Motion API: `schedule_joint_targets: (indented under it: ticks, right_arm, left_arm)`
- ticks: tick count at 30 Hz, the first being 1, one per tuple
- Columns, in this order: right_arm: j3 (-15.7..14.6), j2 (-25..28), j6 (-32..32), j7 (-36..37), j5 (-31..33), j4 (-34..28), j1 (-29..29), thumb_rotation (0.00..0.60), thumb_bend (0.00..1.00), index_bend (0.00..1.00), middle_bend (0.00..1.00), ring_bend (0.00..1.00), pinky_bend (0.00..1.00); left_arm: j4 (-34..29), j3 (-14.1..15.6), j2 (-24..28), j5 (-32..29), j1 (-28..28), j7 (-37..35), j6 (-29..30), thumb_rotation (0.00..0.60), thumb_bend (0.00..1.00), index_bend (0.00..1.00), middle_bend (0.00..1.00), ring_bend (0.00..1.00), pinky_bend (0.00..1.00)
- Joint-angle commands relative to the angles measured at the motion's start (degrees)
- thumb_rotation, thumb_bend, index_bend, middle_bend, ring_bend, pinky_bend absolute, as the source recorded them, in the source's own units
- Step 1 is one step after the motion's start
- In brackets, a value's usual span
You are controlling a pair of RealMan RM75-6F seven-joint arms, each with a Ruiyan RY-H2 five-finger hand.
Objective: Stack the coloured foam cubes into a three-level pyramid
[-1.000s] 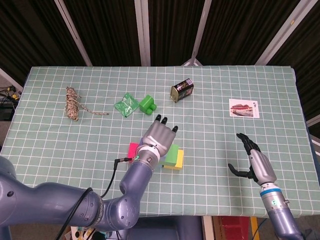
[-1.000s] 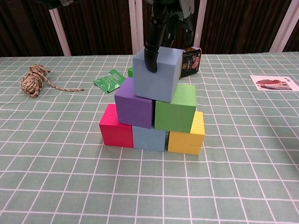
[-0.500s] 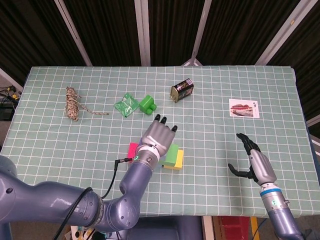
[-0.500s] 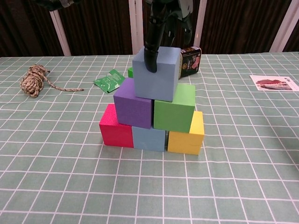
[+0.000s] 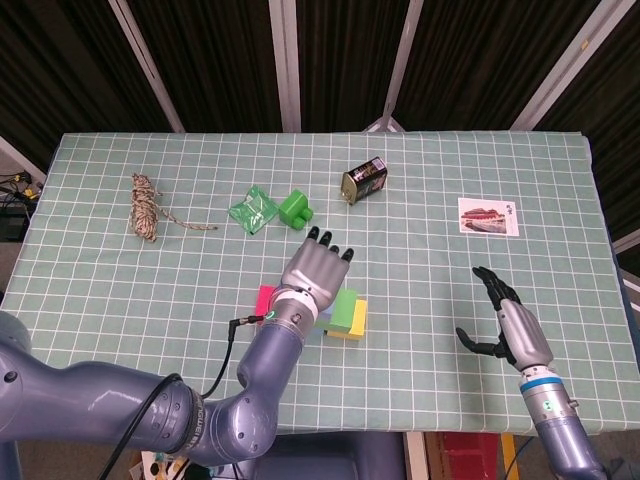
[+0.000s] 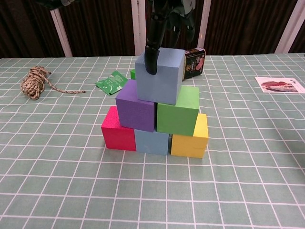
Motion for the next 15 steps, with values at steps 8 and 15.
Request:
schedule_joint_targets:
  ticks: [8,15]
  right_arm:
    - [0.13,0.12,0.08,0.06,0.13,0.08,0.01,0.6,0.35,0.0,0.0,0.0,0.0]
    - [0.31,0.15,0.01,0.24,0.55,0.52,0.06,0.6,0.35,0.0,0.0,0.0,0.0]
  left_arm:
    - [-1.11,-2.19,1.44,1.68,2.1,-1.45,0.61,0.6,0.13,0.0,0.03,0.0,0.0]
    - [-4.26,-4.14,6.22,7.76,7.05,-7.22,0.83,0.6,0.1,0.0,0.01,0.0,0.0]
